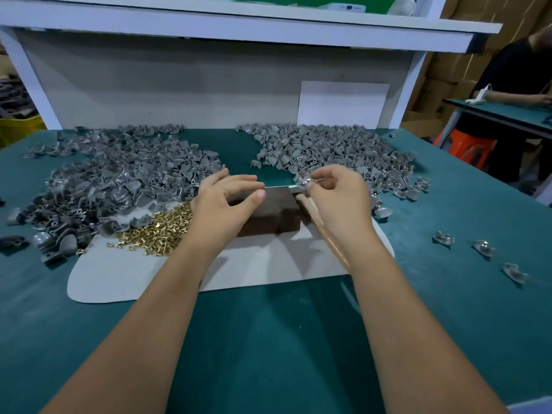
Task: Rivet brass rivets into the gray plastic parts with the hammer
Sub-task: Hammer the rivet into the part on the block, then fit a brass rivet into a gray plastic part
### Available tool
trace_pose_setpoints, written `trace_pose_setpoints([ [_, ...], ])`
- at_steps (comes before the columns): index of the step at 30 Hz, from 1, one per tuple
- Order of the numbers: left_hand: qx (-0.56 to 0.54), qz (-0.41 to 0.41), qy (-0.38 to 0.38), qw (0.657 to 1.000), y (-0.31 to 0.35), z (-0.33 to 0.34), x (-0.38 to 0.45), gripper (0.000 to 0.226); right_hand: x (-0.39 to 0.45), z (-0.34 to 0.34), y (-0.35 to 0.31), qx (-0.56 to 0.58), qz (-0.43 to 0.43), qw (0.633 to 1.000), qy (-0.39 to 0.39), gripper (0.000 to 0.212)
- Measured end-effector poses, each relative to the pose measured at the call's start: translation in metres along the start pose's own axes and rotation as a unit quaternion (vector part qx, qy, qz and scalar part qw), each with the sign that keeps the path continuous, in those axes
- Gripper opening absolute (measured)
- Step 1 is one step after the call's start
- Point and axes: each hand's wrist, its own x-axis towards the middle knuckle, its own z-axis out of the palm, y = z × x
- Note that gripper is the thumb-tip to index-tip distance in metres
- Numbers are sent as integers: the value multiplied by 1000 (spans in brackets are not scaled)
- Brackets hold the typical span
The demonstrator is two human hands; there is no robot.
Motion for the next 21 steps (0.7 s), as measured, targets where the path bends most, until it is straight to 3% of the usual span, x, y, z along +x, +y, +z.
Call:
trace_pose_setpoints([
  [3,9,4,27,1000,0,0,2,9,16,-25,15,-59,81,993,67,27],
  [5,13,-1,42,999,-2,1,4,11,17,-33,23,-117,121,985,42,46],
  [7,12,-2,47,999,-3,1,4,13,14,-32,25,-169,120,978,27,52],
  [11,-14,-13,58,998,0,-3,5,16,-2,-15,4,-285,11,956,61,40],
  [15,-38,-77,134,987,-3,-22,10,20,-27,24,-31,-267,-192,944,17,28],
  [18,37,-133,176,975,-16,-45,14,28,-37,52,-54,-245,-296,923,2,23],
  [21,125,-161,151,967,-28,-62,14,42,-45,71,-61,-193,-312,930,-6,27],
])
